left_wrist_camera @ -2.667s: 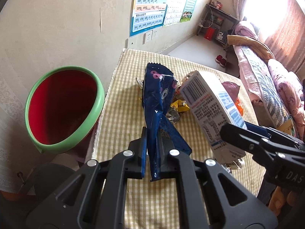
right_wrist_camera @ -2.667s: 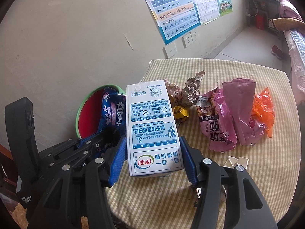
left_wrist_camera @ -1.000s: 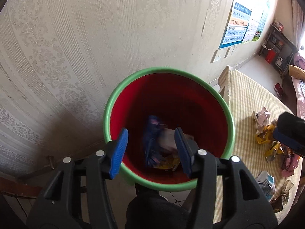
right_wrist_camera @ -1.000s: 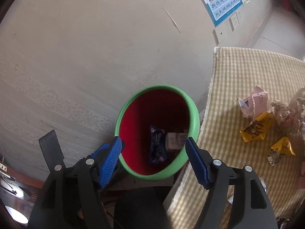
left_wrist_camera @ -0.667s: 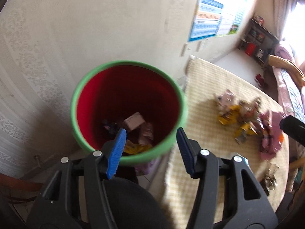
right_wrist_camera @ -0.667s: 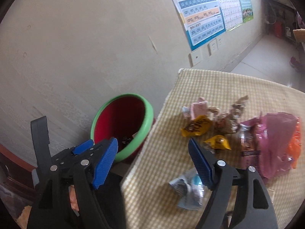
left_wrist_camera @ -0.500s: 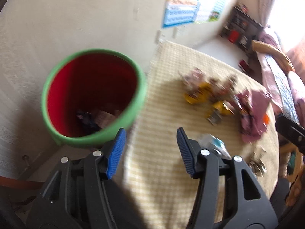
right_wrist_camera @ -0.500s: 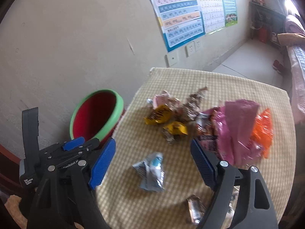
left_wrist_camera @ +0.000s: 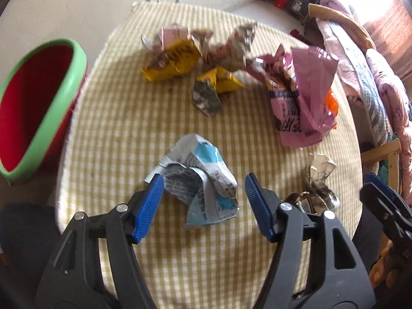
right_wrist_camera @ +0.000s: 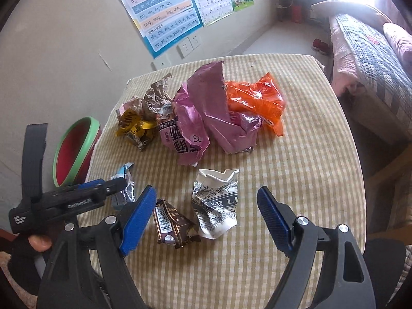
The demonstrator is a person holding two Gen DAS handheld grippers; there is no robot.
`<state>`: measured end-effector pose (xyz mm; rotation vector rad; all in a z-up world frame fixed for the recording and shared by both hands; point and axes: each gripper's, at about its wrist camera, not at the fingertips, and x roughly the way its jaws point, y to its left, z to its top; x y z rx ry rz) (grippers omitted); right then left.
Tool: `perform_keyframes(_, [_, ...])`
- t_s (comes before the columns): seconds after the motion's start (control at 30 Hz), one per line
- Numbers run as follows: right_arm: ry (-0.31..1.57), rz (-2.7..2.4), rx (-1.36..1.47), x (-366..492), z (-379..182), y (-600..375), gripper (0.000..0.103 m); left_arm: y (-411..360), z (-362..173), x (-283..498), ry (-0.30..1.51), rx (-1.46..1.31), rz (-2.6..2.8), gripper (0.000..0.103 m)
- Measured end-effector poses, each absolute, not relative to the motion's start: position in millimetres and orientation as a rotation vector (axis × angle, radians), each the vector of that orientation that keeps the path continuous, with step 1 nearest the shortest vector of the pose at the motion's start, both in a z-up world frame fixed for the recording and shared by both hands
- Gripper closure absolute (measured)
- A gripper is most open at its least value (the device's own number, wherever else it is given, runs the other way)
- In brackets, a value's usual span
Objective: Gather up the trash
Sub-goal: 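Grasp the crumpled blue-white wrapper with the left tool while the right tool grasps the brown chocolate wrapper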
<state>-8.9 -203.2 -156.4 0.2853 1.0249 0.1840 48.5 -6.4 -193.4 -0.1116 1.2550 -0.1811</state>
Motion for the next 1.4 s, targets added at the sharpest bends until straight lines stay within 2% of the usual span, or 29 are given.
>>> perform_keyframes(0.03, [1.03,0.192,0.285,-10.3,-157.5,-202.9,0.025,-8.2,-197.8,48.0,1.267,-0.108,-0.174,0.042])
perform_keyframes(0.1, [1.046,0.206,0.288,-9.3,-159.9,-200.1,0.025,-11.8,-205.1,46.0,1.287,-0.094,-0.168,0.058])
perform_keyframes(0.13, [1.058,0.214,0.29,-9.5,-161.7,-199.3,0.025,-12.7,-207.0,45.3,1.291,-0.089,-0.17,0.059])
perform_keyframes(0.2, [1.084,0.235,0.286,-8.9,-166.6,-192.9,0.027,-12.6,-204.9,44.0,1.282,-0.088,-0.18,0.075])
perform_keyframes(0.27, [1.1,0.266,0.269,-10.7,-170.4,-185.9,0.038,-11.6,-199.5,43.1,1.26,-0.089,-0.187,0.08])
perform_keyframes(0.37, [1.121,0.311,0.237,-13.9,-176.7,-173.7,0.052,-12.1,-193.0,40.3,1.231,-0.069,-0.193,0.081])
perform_keyframes(0.4, [1.128,0.321,0.227,-14.6,-178.9,-170.3,0.053,-12.7,-192.2,39.9,1.228,-0.064,-0.197,0.081])
perform_keyframes(0.53, [1.139,0.346,0.202,-14.4,-185.7,-158.8,0.054,-11.2,-195.0,39.0,1.232,-0.078,-0.199,0.078])
perform_keyframes(0.7, [1.18,0.374,0.18,-11.0,-191.2,-151.6,0.058,-3.7,-199.6,37.8,1.241,-0.118,-0.196,0.063])
perform_keyframes(0.93, [1.245,0.391,0.21,-4.7,-202.1,-149.4,0.058,0.0,-207.4,39.6,1.259,-0.134,-0.174,0.05])
perform_keyframes(1.0, [1.247,0.396,0.216,-4.5,-202.9,-148.5,0.058,0.4,-207.0,39.4,1.244,-0.127,-0.154,0.044])
perform_keyframes(1.07, [1.244,0.399,0.223,-5.4,-203.7,-147.6,0.058,1.4,-206.5,39.2,1.239,-0.127,-0.15,0.043])
perform_keyframes(1.23, [1.245,0.412,0.219,-5.0,-205.1,-143.9,0.058,5.6,-207.5,38.0,1.244,-0.125,-0.14,0.043])
perform_keyframes(1.27, [1.242,0.417,0.22,-5.2,-205.4,-142.5,0.059,5.3,-207.0,38.0,1.242,-0.114,-0.133,0.049])
perform_keyframes(1.3, [1.241,0.422,0.219,-4.9,-206.0,-140.8,0.061,5.0,-206.8,38.2,1.242,-0.11,-0.13,0.06])
perform_keyframes(1.4, [1.235,0.424,0.216,-3.9,-207.6,-138.8,0.064,6.2,-204.9,37.7,1.236,-0.116,-0.13,0.067])
